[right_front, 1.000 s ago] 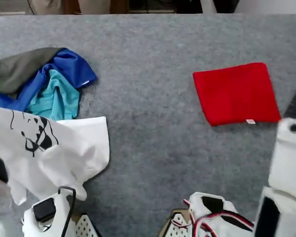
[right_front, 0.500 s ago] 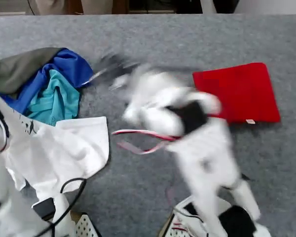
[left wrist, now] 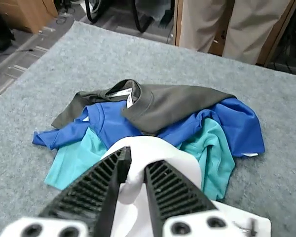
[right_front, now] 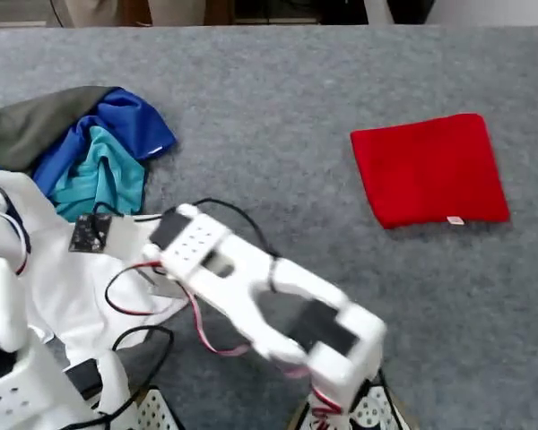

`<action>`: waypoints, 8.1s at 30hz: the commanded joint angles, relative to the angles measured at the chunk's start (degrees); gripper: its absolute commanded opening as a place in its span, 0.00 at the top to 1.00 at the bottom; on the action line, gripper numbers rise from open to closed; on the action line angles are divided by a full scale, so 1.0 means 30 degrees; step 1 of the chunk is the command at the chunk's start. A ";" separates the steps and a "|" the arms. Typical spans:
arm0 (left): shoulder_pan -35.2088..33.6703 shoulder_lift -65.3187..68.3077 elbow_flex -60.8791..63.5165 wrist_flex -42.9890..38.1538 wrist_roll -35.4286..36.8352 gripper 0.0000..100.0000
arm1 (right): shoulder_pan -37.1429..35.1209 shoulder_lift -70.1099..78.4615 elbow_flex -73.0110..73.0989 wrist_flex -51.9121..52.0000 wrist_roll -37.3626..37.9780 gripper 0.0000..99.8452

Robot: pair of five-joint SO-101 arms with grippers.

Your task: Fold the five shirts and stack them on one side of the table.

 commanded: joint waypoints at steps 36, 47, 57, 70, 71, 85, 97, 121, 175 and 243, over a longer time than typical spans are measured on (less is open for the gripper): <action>0.8352 -0.1128 1.4066 -0.4513 0.0147 0.98 | 1.6542 -0.1275 -0.8278 0.7473 0.8498 0.83; 0.8381 -0.1011 2.0601 -0.9114 0.0147 0.98 | 1.5634 -0.4791 -0.8747 1.3187 0.9817 0.80; 0.7824 -0.1304 2.3355 -1.1223 0.0147 0.98 | 1.4579 -1.2674 0.4117 0.7560 1.0901 0.80; 0.7736 -0.1304 2.3414 -1.1253 0.0147 0.98 | 0.9714 -1.1414 0.8396 0.4337 0.6388 0.80; 0.7736 -0.1304 2.3414 -1.1253 0.0147 0.98 | 0.9714 -1.1179 0.8571 0.3751 0.6388 0.80; 0.7736 -0.1275 2.3414 -1.1253 0.0147 0.98 | 1.3758 -0.6168 0.3209 0.1026 0.3927 1.00; 0.7707 -0.1275 2.3707 -1.1722 0.0147 0.98 | 1.4872 -0.5377 -0.4996 0.6359 0.2813 1.00; 0.7678 -0.1275 2.3795 -1.1868 0.0147 0.98 | 1.4842 -1.5868 -1.0711 0.0879 -0.2081 1.00; 0.6857 -0.1304 2.3648 -1.2044 0.0967 0.98 | 1.2762 0.1744 -1.7832 1.3275 0.2374 1.00; 0.6681 -0.1275 2.3795 -1.2601 0.0996 0.98 | 1.3289 -0.6491 0.5553 0.0967 0.5070 1.00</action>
